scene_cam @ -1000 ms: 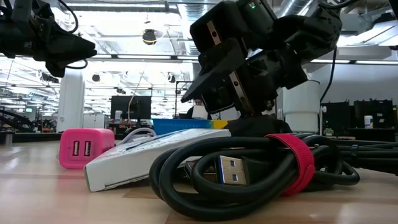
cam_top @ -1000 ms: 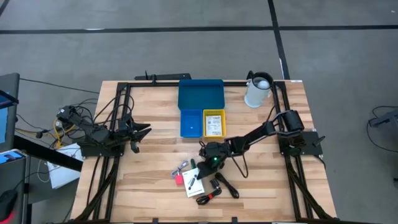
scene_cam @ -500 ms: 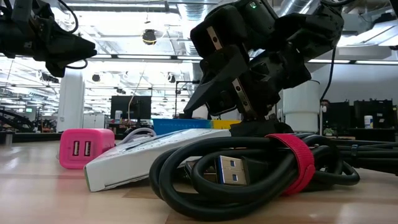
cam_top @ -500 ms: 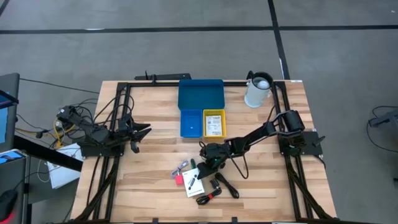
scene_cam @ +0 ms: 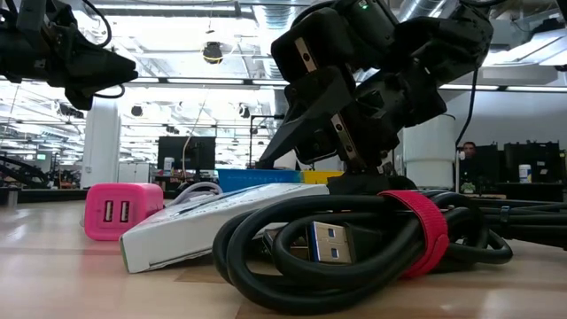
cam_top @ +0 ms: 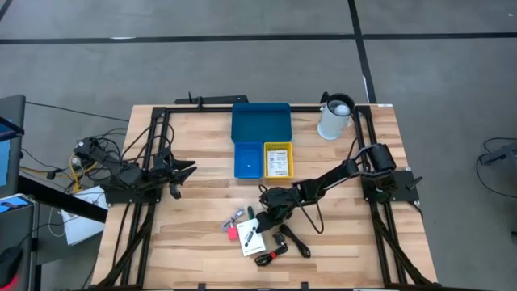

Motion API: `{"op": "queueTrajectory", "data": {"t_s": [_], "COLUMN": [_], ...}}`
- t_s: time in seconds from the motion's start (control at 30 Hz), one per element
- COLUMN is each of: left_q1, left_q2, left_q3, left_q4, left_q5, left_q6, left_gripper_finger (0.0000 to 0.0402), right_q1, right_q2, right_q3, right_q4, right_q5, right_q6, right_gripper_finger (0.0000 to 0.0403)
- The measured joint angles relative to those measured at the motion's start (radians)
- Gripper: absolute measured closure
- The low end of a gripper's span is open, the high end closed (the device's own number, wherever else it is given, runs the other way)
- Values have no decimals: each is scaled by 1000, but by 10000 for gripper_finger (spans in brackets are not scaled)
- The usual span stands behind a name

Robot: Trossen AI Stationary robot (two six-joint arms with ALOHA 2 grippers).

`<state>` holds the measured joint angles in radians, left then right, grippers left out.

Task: Pick and place items into bin
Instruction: Put the white card reader box into the yellow bin

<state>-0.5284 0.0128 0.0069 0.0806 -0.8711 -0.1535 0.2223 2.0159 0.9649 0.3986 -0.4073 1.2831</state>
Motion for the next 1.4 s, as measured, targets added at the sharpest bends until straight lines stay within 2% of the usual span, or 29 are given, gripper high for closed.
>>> {"op": "queueTrajectory", "data": {"t_s": [0.47,0.97,1.4], "left_q1": [0,0,0], "left_q2": [0,0,0], "left_q3": [0,0,0], "left_q4": [0,0,0], "left_q5": [0,0,0], "left_q6": [0,0,0], "left_gripper_finger": [307,307,307], "right_q1": [7,11,20], "right_q2": [2,3,3], "right_q3": [15,22,23], "right_q4": [-11,-17,-17], "right_q5": [20,24,36], "right_q6": [3,1,8], "right_gripper_finger": [179,211,198]}}
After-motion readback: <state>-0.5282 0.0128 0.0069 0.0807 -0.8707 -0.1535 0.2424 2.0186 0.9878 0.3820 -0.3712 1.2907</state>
